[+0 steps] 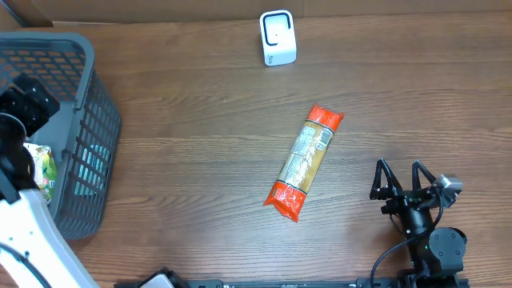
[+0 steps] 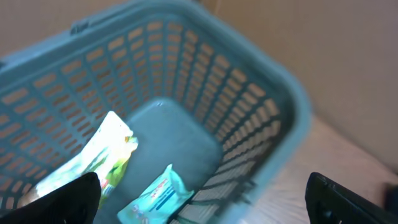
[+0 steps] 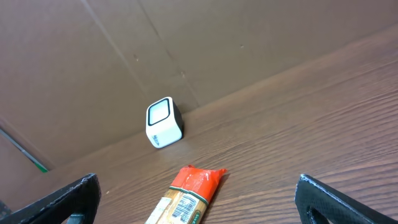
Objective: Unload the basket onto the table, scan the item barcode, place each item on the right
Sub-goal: 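Return the left gripper into the basket toward the green wipes pack, then grasp the mint-green wipes pack with the left gripper and lift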
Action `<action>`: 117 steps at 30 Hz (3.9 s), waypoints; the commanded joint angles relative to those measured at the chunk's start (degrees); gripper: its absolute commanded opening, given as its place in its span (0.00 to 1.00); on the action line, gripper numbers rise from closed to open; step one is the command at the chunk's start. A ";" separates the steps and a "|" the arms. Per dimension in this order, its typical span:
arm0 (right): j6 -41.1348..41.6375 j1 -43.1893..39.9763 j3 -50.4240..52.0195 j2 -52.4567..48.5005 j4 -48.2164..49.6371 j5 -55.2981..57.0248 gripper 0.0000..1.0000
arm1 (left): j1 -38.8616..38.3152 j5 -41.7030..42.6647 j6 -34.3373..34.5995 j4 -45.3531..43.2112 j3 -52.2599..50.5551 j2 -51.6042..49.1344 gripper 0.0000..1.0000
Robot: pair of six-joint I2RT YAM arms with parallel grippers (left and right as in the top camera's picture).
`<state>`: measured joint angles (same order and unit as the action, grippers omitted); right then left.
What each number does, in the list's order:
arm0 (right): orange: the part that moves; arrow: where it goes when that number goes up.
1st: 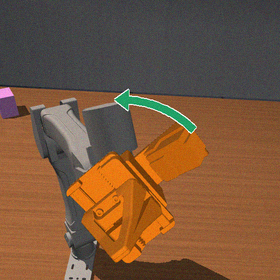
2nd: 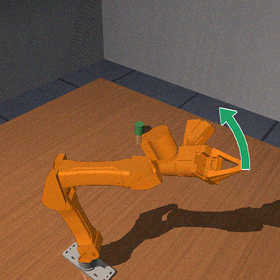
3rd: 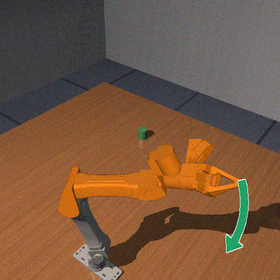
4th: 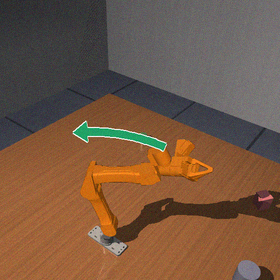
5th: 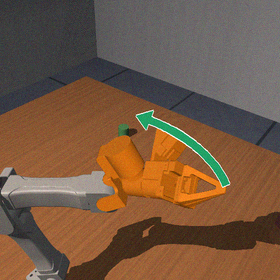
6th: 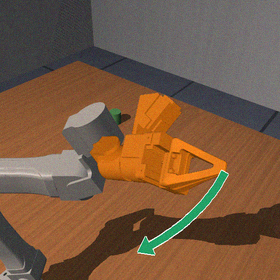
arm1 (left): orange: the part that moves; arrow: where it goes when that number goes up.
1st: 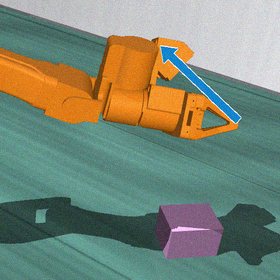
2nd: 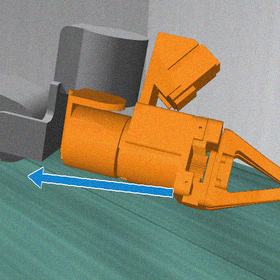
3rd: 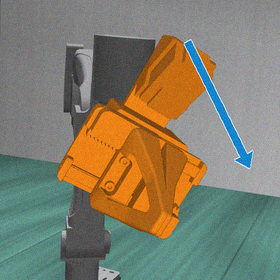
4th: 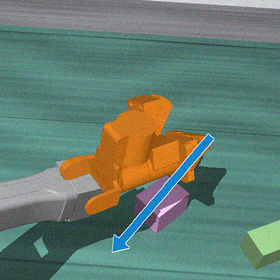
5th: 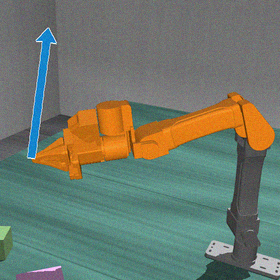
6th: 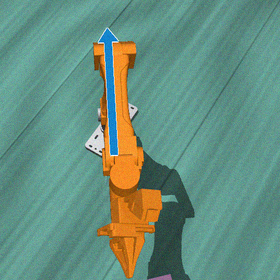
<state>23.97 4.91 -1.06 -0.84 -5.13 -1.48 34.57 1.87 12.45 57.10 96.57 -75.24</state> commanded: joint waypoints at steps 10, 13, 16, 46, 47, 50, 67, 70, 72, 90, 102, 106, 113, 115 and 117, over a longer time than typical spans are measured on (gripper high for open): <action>-0.04 0.28 0.61 0.61 0.46 -0.09 1.00 | 8.09 4.42 -7.87 1.14 1.11 -15.45 0.97; -0.04 0.28 0.61 0.61 0.46 -0.09 1.00 | 8.55 5.27 -10.75 1.25 1.11 -19.39 0.97; -0.04 0.28 0.61 0.61 0.44 -0.09 1.00 | 8.55 5.53 -12.59 1.77 1.09 -23.54 0.97; -0.04 0.28 0.61 0.61 0.46 -0.09 1.00 | 8.48 11.69 -17.42 7.06 0.98 -48.35 0.95; -0.04 0.28 0.61 0.61 0.46 -0.09 1.00 | 8.48 11.69 -17.42 7.17 0.96 -48.89 0.95; -0.04 0.28 0.61 0.61 0.44 -0.09 1.00 | 8.39 11.72 -17.40 7.48 0.92 -50.73 0.95; -0.04 0.28 0.61 0.61 0.46 -0.09 1.00 | 7.74 10.01 -17.22 7.37 0.68 -54.40 0.04; -0.04 0.28 0.61 0.61 0.46 -0.09 1.00 | 7.74 8.85 -15.72 7.34 0.96 -54.40 0.04; -0.04 0.28 0.61 0.61 0.46 -0.09 1.00 | 7.74 7.54 -14.14 7.76 2.01 -54.38 0.04; -0.04 0.28 0.61 0.61 0.46 -0.09 1.00 | 7.74 0.04 -7.06 20.31 27.32 -54.36 0.04; -0.04 0.28 0.61 0.61 0.46 -0.09 1.00 | 7.72 2.91 -5.55 22.73 32.20 -53.94 0.04; -0.04 0.28 0.61 0.61 0.46 -0.09 1.00 | 7.72 4.66 -5.57 26.14 38.80 -53.81 0.04; -0.04 0.28 0.61 0.61 0.46 -0.09 1.00 | 7.72 5.22 -6.69 26.86 37.88 -53.83 0.48; -0.04 0.28 0.61 0.61 0.46 -0.09 1.00 | 7.67 5.20 -7.91 26.45 36.76 -53.86 0.57; -0.04 0.28 0.61 0.61 0.46 -0.09 1.00 | 7.67 5.18 -8.24 25.94 36.24 -53.86 0.59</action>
<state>23.99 4.91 -1.06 -0.84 -5.13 -1.48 42.37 6.24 5.63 83.57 134.17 -129.97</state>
